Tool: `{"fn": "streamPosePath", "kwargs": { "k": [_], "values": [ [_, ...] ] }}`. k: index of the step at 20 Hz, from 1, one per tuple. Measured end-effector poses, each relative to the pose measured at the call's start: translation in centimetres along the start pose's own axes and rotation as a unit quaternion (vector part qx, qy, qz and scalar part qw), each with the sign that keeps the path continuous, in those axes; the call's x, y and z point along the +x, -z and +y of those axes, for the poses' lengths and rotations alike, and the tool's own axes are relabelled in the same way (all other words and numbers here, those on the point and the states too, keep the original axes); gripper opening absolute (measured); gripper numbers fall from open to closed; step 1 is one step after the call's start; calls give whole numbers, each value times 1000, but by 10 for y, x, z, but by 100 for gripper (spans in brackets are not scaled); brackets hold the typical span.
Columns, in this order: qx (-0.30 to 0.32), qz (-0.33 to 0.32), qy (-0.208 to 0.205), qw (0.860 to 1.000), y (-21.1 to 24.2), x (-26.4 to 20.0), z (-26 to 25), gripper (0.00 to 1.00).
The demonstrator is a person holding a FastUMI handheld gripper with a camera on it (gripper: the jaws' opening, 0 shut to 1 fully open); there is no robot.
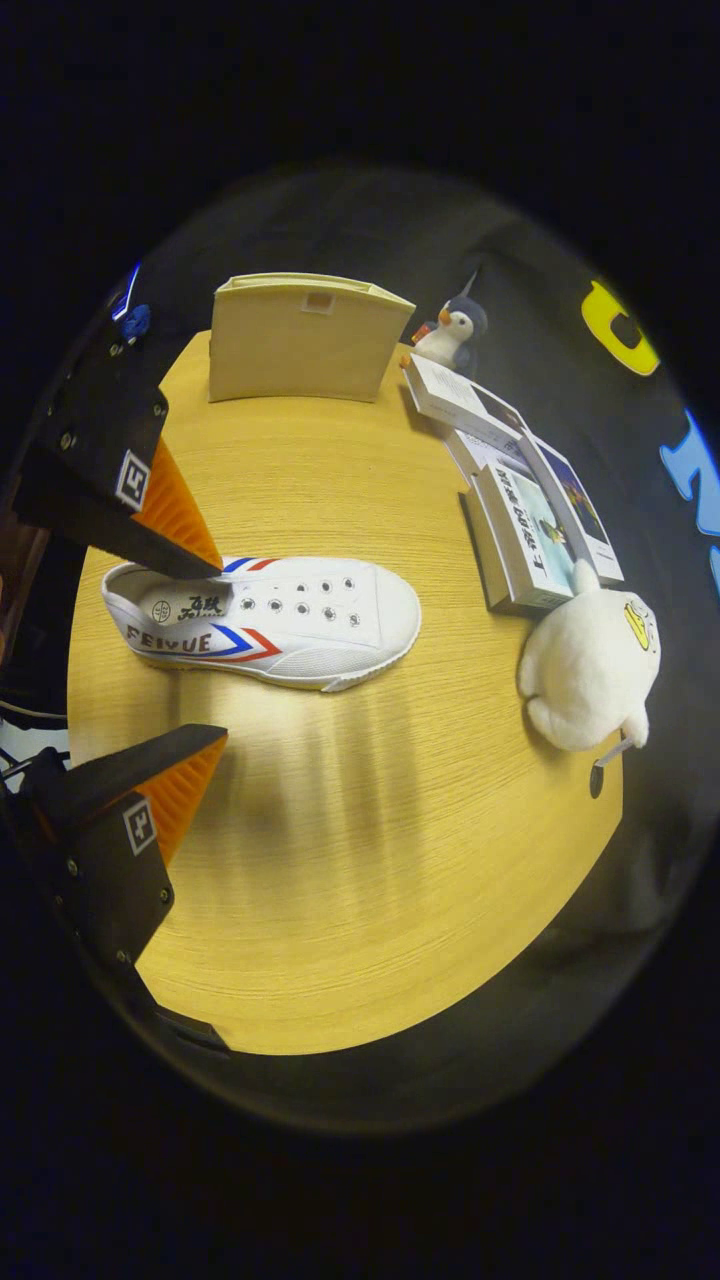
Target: Open the storage box then place both shoes into the box .Put the left shoe in first, then the right shoe, with the right side of both shoes facing outward in a uniform manner.
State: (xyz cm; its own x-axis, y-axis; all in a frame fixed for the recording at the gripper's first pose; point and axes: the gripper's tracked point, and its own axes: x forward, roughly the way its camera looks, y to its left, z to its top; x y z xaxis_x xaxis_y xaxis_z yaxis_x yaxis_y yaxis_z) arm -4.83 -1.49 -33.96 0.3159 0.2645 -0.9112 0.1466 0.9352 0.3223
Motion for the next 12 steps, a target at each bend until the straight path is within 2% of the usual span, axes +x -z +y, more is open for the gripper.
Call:
{"fn": "streamPosePath", "kwargs": {
  "k": [5, 7, 8, 9, 10, 11, 12],
  "values": [
    [-10, 29, 12, 999, 7, 32, -8, 81],
    [-15, 37, 6, 999, 7, 38, -4, 81],
    [-15, 40, 6, 999, 7, 41, -4, 74],
    [-23, 40, 5, 999, 8, 47, -3, 74],
    [-34, 43, 1, 999, 8, 47, 0, 68],
    [-52, 45, 12, 998, 11, 49, -1, 57],
    [-70, 42, 14, 997, 11, 55, 0, 33]
  ]
}}
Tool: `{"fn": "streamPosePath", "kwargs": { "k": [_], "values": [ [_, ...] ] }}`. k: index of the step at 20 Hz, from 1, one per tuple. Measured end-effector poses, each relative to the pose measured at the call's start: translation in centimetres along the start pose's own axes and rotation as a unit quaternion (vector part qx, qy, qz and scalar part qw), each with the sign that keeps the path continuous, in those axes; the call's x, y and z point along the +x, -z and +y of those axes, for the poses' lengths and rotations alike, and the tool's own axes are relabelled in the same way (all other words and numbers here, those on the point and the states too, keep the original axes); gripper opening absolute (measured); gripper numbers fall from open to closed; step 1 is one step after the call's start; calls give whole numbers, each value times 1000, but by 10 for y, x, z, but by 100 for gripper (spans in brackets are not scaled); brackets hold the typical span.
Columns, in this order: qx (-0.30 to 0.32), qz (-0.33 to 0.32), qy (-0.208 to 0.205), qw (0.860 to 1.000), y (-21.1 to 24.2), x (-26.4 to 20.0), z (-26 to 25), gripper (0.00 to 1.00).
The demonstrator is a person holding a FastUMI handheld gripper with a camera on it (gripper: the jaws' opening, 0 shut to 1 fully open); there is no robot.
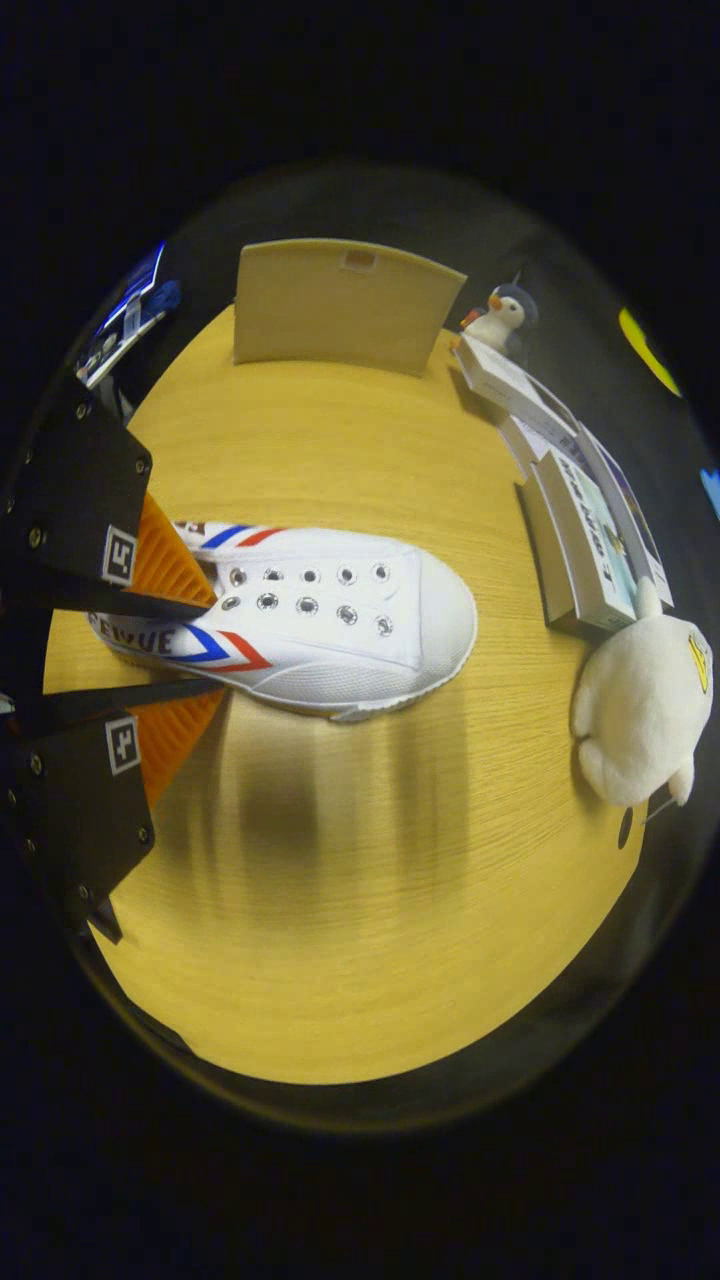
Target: Open the storage box then place both shoes into the box .Put the left shoe in first, then the right shoe, with the right side of both shoes facing outward in a uniform manner.
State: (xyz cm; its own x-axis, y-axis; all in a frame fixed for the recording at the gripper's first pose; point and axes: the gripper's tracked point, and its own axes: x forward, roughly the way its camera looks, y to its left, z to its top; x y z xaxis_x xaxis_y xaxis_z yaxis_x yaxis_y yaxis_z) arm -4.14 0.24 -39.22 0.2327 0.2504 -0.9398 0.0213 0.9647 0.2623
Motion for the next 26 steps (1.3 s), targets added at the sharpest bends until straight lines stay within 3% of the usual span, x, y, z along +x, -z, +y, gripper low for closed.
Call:
{"fn": "streamPosePath", "kwargs": {
  "k": [1, 2, 3, 5, 11, 14, 19, 26],
  "values": [
    [-22, -3, 11, 1000, 0, -2, -6, 28],
    [-32, -6, 14, 999, -1, -7, -7, 15],
    [-26, -9, 12, 1000, -1, -11, -7, 15],
    [3, -15, 9, 1000, -2, -5, -11, 1],
    [32, -12, 12, 999, 8, -24, -12, 1],
    [27, -16, 37, 999, 8, -39, -14, 1],
    [12, -26, 32, 999, 2, -74, 11, 1],
    [-16, -48, -18, 999, -17, -120, 78, 1]
  ]
}}
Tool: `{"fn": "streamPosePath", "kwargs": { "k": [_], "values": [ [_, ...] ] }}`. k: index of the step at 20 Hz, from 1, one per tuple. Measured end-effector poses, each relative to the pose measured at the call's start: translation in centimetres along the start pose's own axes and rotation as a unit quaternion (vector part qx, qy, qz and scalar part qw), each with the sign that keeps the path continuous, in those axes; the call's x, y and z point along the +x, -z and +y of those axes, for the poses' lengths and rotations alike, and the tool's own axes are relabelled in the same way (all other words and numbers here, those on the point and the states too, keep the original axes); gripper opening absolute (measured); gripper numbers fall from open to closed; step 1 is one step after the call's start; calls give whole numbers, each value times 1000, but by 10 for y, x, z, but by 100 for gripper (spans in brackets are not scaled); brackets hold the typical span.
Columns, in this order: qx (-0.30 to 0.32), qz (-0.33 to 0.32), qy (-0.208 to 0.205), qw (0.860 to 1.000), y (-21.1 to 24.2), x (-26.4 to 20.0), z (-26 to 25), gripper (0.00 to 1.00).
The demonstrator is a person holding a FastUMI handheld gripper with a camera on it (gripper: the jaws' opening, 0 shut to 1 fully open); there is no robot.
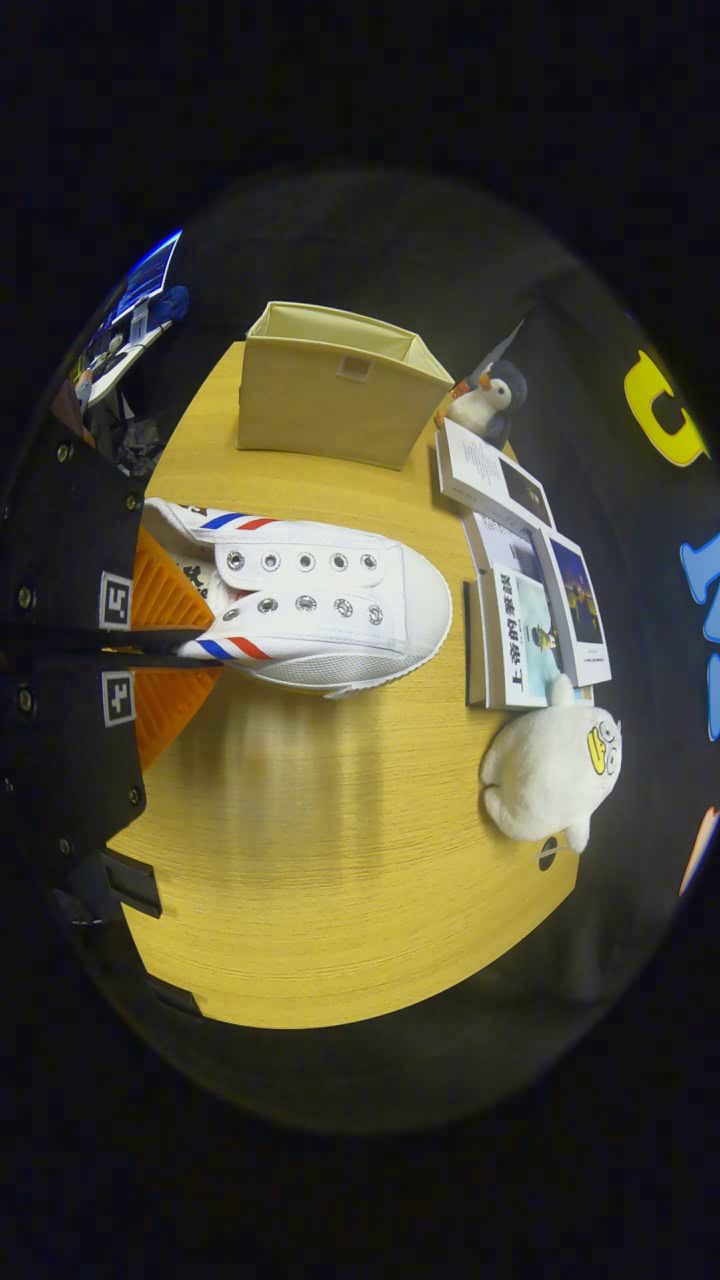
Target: Open the storage box then place both shoes into the box .Put the left shoe in first, then the right shoe, with the right side of both shoes facing outward in a uniform manner.
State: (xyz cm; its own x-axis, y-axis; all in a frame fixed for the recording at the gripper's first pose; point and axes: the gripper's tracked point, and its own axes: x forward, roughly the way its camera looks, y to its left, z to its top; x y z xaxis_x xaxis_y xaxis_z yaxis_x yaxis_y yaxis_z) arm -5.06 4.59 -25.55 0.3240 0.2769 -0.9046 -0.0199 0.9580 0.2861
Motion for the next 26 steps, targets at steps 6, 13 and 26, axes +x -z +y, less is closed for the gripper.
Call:
{"fn": "streamPosePath", "kwargs": {
  "k": [6, 13, 26],
  "values": [
    [-36, -11, -16, 999, -21, -19, 45, 1],
    [-62, -13, -51, 997, -38, -27, 109, 1],
    [-122, -8, -83, 989, -76, -11, 220, 1]
  ]
}}
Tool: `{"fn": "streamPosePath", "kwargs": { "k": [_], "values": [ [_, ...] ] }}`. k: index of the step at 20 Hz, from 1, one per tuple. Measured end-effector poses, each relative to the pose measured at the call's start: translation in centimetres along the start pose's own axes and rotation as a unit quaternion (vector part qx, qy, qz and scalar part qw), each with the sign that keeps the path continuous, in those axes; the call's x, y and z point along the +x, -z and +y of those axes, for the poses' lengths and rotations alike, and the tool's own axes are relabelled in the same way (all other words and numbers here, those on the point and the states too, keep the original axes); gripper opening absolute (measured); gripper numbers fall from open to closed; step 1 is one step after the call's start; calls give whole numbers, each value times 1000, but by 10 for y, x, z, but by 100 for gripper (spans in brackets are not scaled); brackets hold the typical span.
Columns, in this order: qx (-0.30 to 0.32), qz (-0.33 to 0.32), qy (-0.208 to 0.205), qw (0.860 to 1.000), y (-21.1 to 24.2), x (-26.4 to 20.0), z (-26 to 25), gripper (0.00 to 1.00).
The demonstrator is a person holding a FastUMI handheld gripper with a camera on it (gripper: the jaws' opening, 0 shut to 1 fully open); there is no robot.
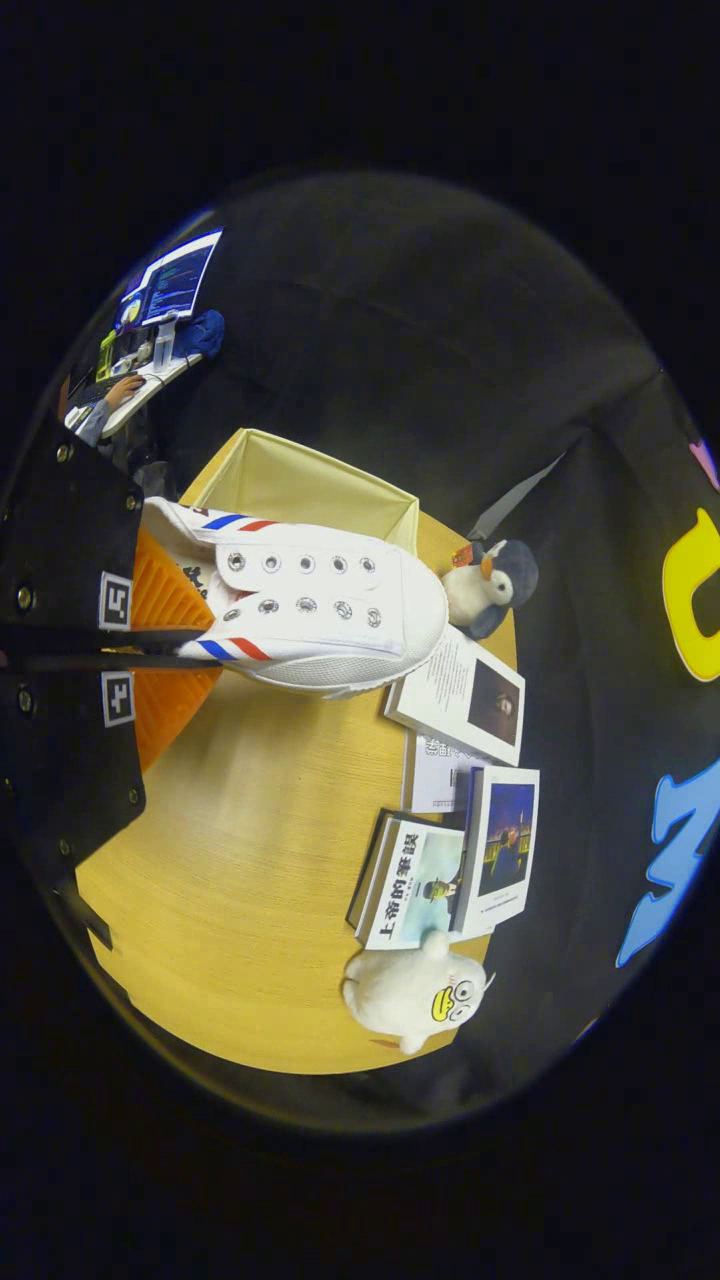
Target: Open the storage box then place both shoes into the box .Put the left shoe in first, then the right shoe, with the right side of both shoes facing outward in a uniform manner.
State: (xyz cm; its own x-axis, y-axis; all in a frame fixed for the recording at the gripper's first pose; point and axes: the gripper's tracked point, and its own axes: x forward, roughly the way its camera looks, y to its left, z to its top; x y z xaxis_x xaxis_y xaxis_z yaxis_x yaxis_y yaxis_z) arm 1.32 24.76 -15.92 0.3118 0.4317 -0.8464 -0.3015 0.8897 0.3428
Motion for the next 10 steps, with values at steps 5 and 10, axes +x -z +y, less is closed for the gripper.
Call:
{"fn": "streamPosePath", "kwargs": {
  "k": [5, 10],
  "values": [
    [-26, 4, -12, 1000, -22, 14, 35, 1],
    [-47, 12, -28, 998, -36, 36, 75, 1]
  ]
}}
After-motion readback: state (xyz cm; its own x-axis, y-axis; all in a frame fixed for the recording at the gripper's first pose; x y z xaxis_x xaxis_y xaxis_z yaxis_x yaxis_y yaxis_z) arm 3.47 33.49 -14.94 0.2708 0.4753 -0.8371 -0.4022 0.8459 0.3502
